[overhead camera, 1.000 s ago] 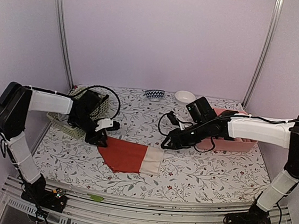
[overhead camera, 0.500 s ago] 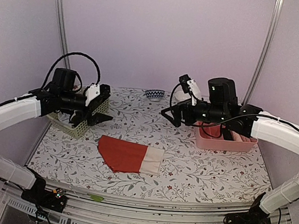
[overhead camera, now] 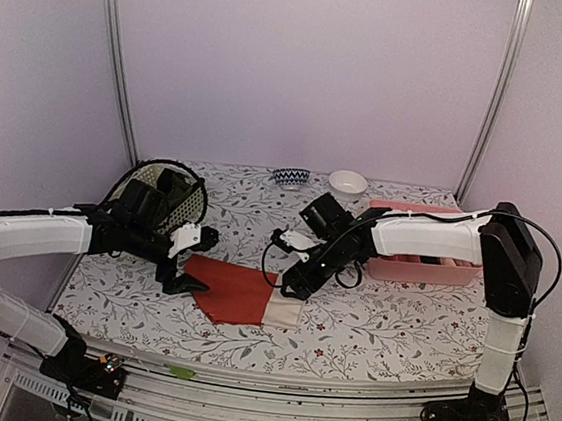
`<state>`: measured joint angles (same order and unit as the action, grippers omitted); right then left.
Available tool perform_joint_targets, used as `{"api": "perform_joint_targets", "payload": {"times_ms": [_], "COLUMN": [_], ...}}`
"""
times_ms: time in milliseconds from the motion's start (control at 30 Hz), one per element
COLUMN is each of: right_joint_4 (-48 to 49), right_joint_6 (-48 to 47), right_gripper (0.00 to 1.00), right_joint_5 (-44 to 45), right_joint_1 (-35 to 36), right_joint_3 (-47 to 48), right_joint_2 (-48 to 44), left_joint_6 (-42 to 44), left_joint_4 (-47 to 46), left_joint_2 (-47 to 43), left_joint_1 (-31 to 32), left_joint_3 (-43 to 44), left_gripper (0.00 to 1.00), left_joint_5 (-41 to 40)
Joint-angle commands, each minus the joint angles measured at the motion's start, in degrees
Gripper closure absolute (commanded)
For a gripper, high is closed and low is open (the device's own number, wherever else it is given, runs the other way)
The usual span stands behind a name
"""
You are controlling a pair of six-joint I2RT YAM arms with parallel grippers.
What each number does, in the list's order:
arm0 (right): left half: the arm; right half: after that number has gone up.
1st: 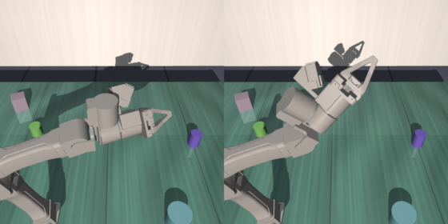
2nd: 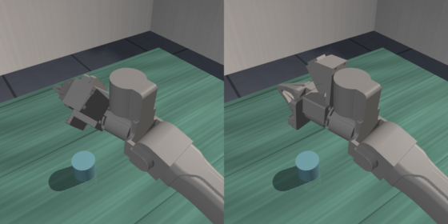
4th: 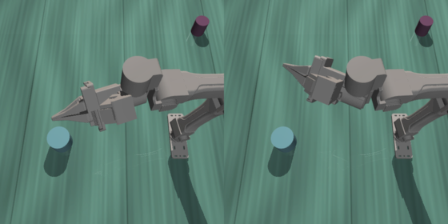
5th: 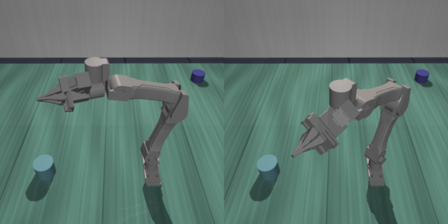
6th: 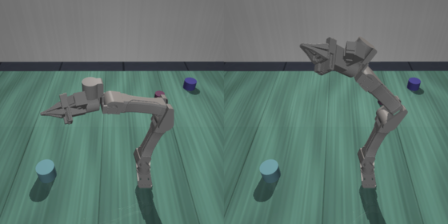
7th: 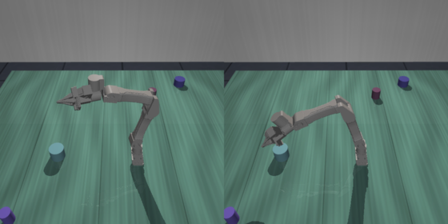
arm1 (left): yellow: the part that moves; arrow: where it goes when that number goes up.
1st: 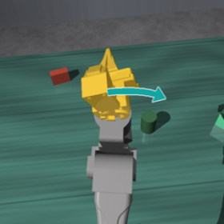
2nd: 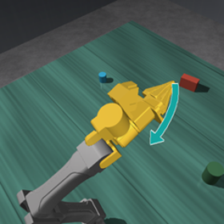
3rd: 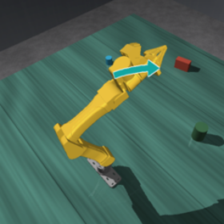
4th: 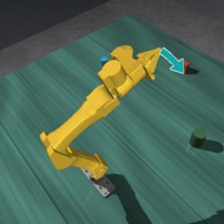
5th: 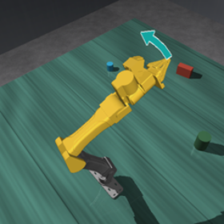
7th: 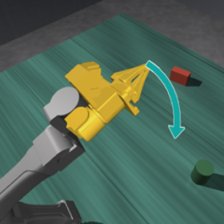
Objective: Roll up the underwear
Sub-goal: Smooth out the underwear at the center of the board.
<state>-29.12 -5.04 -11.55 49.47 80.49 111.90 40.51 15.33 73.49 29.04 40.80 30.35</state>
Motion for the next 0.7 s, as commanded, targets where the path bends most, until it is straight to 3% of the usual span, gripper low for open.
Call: {"api": "perform_joint_targets", "payload": {"times_ms": [0,267,667], "right_joint_4": [-3.59,-8.07,-7.25], "right_joint_6": [-2.39,-4.08,-2.87], "right_gripper": [0.22,0.22,0.32], "right_joint_5": [3.61,7.79,7.77], "right_joint_1": [2.75,4.55,4.66], "right_joint_3": [4.56,3.86,-1.5], "right_joint_2": [4.53,7.89,-1.12], "left_joint_6": [-1.96,-2.22,2.76], "left_joint_4": [-2.22,-2.9,-1.58], "left_joint_2": [-0.85,-0.26,0.06], "left_joint_1": [0.76,1.03,1.34], "left_joint_3": [-1.17,-2.41,-4.09], "left_gripper": [0.04,0.04,0.04], "left_joint_5": [-2.17,-2.48,-2.23]}}
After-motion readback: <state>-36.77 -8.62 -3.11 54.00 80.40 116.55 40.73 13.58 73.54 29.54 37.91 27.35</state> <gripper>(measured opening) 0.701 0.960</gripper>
